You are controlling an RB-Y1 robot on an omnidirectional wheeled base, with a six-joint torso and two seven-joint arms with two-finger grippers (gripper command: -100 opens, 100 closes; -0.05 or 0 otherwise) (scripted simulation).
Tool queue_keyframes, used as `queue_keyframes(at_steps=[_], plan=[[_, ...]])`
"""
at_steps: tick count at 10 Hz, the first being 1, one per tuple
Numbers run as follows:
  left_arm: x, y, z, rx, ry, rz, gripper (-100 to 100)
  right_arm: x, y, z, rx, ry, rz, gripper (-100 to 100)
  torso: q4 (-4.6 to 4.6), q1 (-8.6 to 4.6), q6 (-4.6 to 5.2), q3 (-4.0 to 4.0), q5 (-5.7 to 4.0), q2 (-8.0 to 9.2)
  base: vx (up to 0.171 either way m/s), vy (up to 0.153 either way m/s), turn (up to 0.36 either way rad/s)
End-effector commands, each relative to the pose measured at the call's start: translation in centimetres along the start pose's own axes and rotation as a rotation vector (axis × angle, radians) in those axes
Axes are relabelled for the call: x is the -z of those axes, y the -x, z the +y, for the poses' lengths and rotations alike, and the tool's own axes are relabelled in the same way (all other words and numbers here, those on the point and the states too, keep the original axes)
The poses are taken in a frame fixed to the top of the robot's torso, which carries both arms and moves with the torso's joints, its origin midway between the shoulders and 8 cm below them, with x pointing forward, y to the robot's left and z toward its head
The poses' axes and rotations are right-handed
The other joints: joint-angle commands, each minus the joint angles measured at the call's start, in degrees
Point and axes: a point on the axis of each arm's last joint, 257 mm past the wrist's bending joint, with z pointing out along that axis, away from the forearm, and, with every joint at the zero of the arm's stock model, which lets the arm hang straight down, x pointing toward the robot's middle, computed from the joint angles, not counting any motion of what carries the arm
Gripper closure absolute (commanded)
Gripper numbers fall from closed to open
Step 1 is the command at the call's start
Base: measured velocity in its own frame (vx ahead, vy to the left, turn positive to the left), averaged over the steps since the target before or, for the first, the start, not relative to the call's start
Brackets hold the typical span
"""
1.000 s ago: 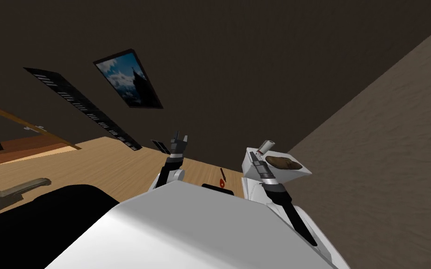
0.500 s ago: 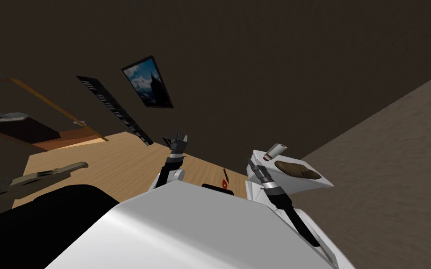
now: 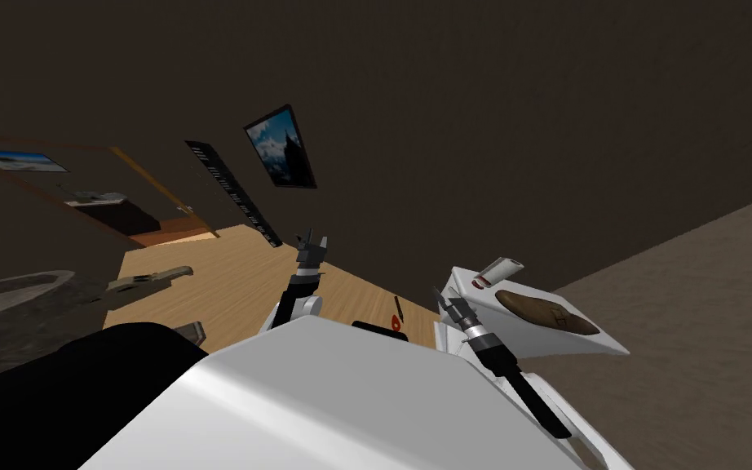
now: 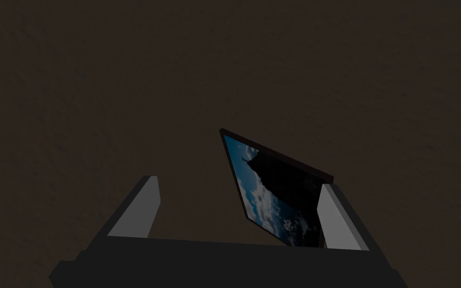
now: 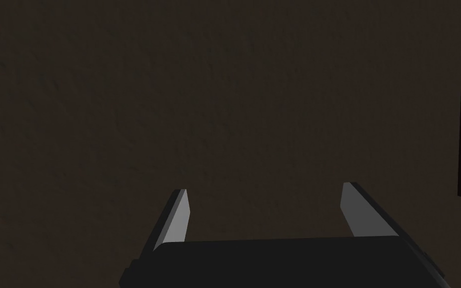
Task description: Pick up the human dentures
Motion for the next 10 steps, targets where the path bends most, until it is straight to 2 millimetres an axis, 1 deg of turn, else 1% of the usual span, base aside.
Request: queue_keyframes(at_steps=[1, 2, 3, 4, 5, 6, 7, 8, 9, 10], plan=[[0.0, 0.0, 0.0, 0.000, 0.000, 0.000, 0, 1.5, -2.3, -1.8, 0.070, -0.014, 0.074, -100, 0.00, 0.00, 0.00, 0.00, 0.00, 0.00, -0.016, 0.024, 0.275], [0.0, 0.0, 0.0, 0.000, 0.000, 0.000, 0, 1.8, -2.6, -2.4, 0.106, -0.012, 0.097, -100, 0.00, 0.02, -0.04, 0.00, 0.00, 0.00, -0.015, 0.017, 0.121], [0.0, 0.0, 0.0, 0.000, 0.000, 0.000, 0, 3.0, -4.5, -3.9, 0.152, -0.026, 0.158, -100, 0.00, 0.00, 0.01, 0.00, 0.00, 0.00, -0.021, 0.023, 0.233], [0.0, 0.0, 0.0, 0.000, 0.000, 0.000, 0, 3.3, -4.6, -4.5, 0.188, -0.021, 0.177, -100, 0.00, 0.02, -0.04, 0.01, 0.00, 0.01, -0.017, 0.014, 0.117], [0.0, 0.0, 0.0, 0.000, 0.000, 0.000, 0, 4.6, -6.2, -5.7, 0.235, -0.029, 0.233, -100, 0.00, -0.01, 0.01, 0.00, 0.00, 0.01, -0.021, 0.020, 0.275], [0.0, 0.0, 0.0, 0.000, 0.000, 0.000, 0, 5.1, -6.4, -6.6, 0.272, -0.028, 0.257, -100, 0.00, 0.00, -0.05, 0.00, 0.00, 0.00, -0.016, 0.011, 0.104], [0.0, 0.0, 0.0, 0.000, 0.000, 0.000, 0, 6.5, -7.8, -8.0, 0.319, -0.035, 0.314, -100, 0.00, -0.02, 0.03, 0.00, 0.00, 0.00, -0.018, 0.021, 0.188], [0.0, 0.0, 0.0, 0.000, 0.000, 0.000, 0, 7.0, -7.9, -8.8, 0.357, -0.033, 0.337, -100, 0.00, 0.00, -0.02, 0.00, 0.00, 0.00, -0.018, 0.016, 0.120], [0.0, 0.0, 0.0, 0.000, 0.000, 0.000, 0, 8.4, -9.1, -10.0, 0.404, -0.033, 0.391, -100, 0.00, -0.01, 0.02, 0.01, 0.00, 0.01, -0.004, 0.019, 0.134], [0.0, 0.0, 0.0, 0.000, 0.000, 0.000, 0, 9.0, -9.1, -11.2, 0.442, -0.035, 0.416, -100, 0.00, 0.00, 0.01, -0.02, 0.00, -0.05, 0.023, 0.025, 0.082]])
